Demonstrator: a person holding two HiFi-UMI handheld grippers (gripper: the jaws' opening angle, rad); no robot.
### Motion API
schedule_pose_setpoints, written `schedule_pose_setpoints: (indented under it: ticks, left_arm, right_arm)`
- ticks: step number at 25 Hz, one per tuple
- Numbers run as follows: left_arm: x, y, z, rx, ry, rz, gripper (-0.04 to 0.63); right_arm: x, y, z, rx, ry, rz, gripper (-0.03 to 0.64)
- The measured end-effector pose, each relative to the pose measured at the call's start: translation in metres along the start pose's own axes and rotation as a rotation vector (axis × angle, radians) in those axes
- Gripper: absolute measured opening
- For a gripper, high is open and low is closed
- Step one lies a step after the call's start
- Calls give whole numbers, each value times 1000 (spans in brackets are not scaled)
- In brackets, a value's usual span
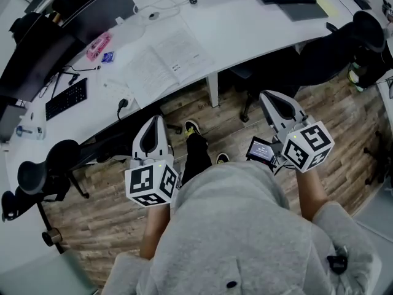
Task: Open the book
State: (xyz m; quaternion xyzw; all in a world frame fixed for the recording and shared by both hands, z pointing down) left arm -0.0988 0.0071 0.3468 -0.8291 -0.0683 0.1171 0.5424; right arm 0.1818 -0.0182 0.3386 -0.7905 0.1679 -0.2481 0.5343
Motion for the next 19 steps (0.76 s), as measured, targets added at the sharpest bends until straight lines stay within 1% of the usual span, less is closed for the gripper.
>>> schedule_pose_setpoints:
  ticks: [8,19]
  left_arm:
    - [0,1,8,14,21,3,11]
    - [6,8,4,21,12,-17,11]
  right_arm:
    - [-2,8,-1,21,9,5,31]
    - [-6,7,-2,28,32,-7,31]
Point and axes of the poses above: the fingertips, and each gripper's own axes: z backward along the fingers, x to its right, y out of its top, the point moved 3 cm from there along z, backward along the fingers, and after that the axes turned 6 degrees about -x, right-handed, at the moved point
